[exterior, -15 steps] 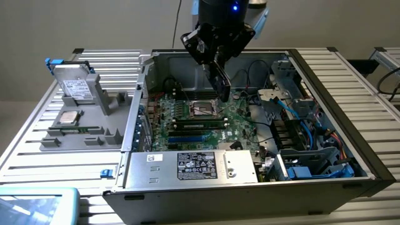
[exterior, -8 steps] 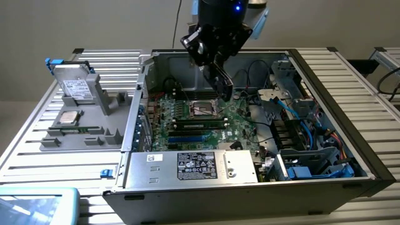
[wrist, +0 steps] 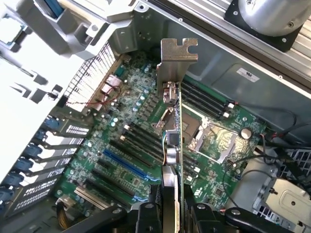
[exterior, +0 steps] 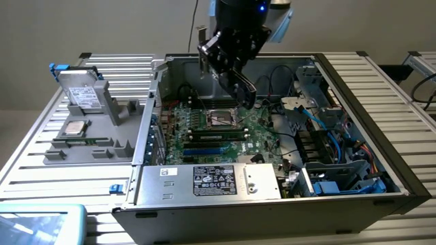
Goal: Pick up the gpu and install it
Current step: 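Insert the gpu into the slot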
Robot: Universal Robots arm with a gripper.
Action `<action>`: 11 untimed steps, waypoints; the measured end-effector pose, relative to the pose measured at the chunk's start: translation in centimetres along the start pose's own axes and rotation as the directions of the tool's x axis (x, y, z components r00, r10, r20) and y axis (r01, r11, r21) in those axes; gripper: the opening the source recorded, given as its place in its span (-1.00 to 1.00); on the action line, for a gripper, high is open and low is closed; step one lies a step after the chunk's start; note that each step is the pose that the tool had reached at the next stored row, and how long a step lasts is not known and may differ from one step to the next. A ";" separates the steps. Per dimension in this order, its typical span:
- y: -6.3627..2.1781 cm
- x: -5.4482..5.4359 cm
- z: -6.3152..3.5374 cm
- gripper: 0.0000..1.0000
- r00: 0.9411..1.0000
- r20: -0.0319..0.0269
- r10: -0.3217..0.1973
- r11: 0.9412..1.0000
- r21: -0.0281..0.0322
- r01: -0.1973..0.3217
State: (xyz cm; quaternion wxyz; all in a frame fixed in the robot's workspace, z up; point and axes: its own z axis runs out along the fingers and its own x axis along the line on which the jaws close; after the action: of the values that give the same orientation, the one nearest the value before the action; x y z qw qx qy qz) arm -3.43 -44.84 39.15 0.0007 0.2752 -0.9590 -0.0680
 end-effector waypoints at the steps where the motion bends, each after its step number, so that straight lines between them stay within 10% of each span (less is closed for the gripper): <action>1: 0.00 0.0 0.00 -0.44 1.000 -0.002 -0.017 1.000 -0.001 0.017; 11: 0.00 0.0 0.04 -0.44 0.980 -0.025 -0.196 0.981 -0.010 0.196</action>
State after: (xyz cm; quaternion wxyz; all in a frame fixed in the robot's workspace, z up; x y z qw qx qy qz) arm -3.43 -44.84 39.12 0.0075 0.3692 -0.9268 -0.0676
